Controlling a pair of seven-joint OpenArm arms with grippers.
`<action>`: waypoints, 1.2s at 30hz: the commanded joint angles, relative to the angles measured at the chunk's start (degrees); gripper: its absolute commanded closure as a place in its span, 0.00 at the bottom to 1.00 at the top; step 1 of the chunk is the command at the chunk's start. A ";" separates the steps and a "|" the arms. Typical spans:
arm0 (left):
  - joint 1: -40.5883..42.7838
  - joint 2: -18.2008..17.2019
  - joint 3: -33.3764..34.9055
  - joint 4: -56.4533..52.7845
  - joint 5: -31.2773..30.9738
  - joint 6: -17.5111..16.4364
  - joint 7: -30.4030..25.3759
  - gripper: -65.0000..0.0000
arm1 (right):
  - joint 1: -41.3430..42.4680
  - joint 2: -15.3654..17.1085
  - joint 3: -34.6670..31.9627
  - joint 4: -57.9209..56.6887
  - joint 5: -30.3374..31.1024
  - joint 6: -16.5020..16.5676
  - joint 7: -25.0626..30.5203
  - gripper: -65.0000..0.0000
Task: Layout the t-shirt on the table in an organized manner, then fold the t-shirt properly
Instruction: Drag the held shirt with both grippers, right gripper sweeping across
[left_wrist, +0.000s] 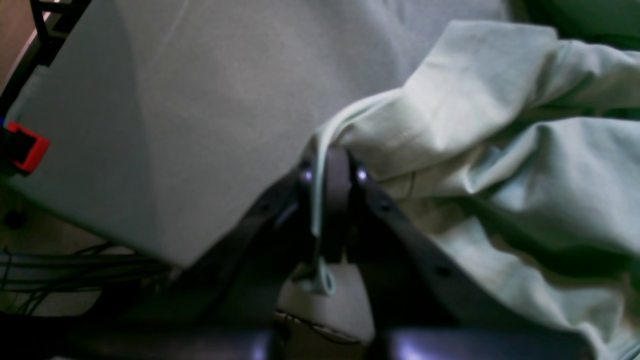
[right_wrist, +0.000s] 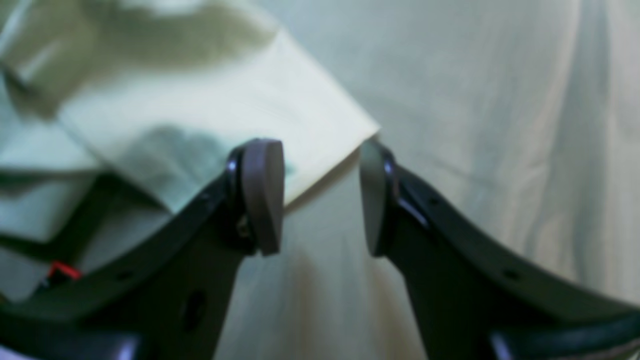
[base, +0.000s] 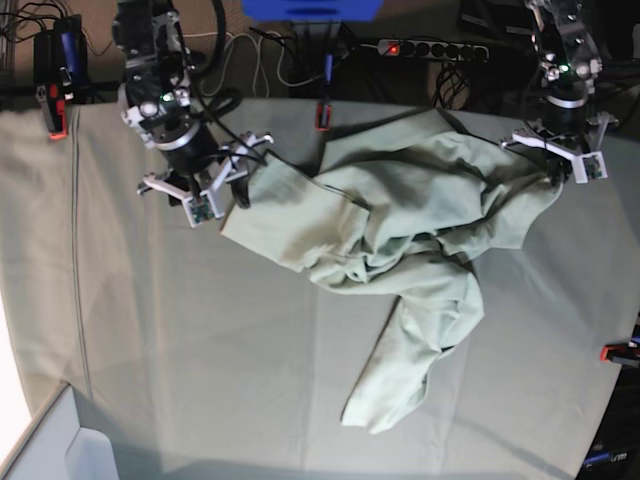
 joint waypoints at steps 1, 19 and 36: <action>0.04 -0.62 -0.29 0.92 -0.17 0.18 -1.36 1.00 | 0.24 -0.44 0.10 0.10 -0.82 -0.69 1.17 0.60; -0.05 -0.18 -0.12 0.92 -0.17 0.18 -1.36 1.00 | -2.83 -1.05 -6.49 -4.21 -1.17 -0.60 1.26 0.60; -0.05 -0.18 -0.38 0.92 -0.17 0.18 -1.36 1.00 | 0.77 -0.96 -6.58 -12.91 -1.17 -0.60 1.70 0.66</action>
